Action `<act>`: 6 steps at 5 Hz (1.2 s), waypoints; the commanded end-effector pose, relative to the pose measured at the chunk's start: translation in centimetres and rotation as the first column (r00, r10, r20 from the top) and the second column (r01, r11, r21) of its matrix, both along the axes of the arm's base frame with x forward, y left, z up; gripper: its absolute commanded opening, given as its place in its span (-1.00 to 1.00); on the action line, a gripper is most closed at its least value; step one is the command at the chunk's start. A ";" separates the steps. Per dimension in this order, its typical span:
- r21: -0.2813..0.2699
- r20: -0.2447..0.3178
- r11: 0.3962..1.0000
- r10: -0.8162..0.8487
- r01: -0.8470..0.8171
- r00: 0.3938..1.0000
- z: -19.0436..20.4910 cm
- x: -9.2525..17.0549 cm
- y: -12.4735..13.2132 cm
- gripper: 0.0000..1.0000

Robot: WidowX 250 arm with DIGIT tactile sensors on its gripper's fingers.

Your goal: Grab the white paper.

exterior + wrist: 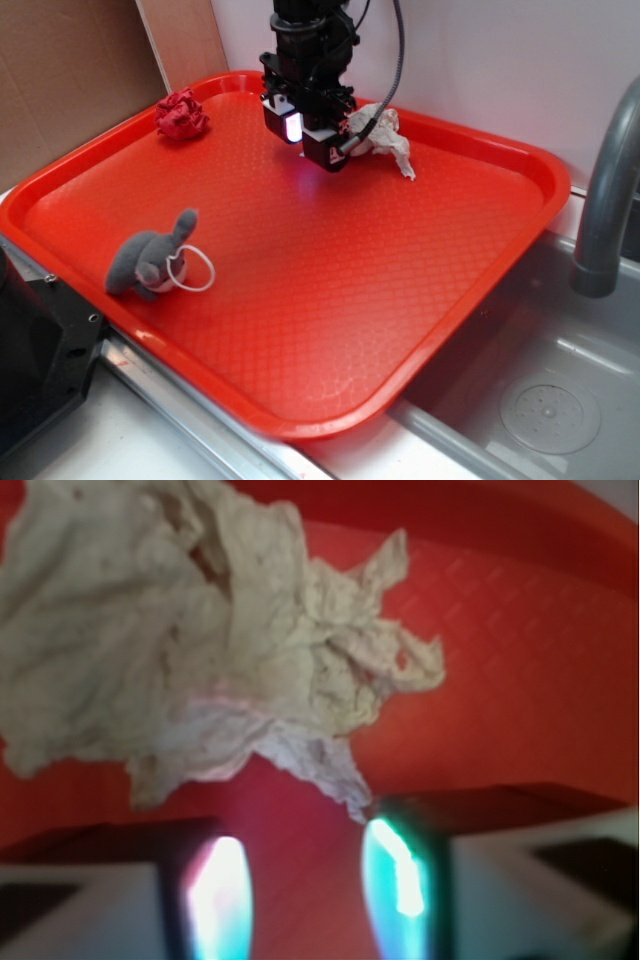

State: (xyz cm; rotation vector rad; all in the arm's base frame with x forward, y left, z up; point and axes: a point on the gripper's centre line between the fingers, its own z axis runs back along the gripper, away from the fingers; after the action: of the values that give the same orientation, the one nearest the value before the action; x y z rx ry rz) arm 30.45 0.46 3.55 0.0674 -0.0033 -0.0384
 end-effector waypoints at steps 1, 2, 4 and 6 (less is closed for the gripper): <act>0.003 0.118 1.000 -0.021 0.020 0.993 2.1 -0.4 -0.1 1.00; 0.003 0.118 1.000 -0.021 0.020 0.993 2.1 -0.4 -0.1 1.00; 0.003 0.118 1.000 -0.021 0.020 0.993 2.1 -0.4 -0.1 1.00; 0.015 0.121 0.984 -0.178 0.178 0.976 0.0 4.6 -3.5 1.00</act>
State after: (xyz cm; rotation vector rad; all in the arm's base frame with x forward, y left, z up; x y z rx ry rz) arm 34.04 -2.09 2.14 0.0696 -0.0850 -0.1885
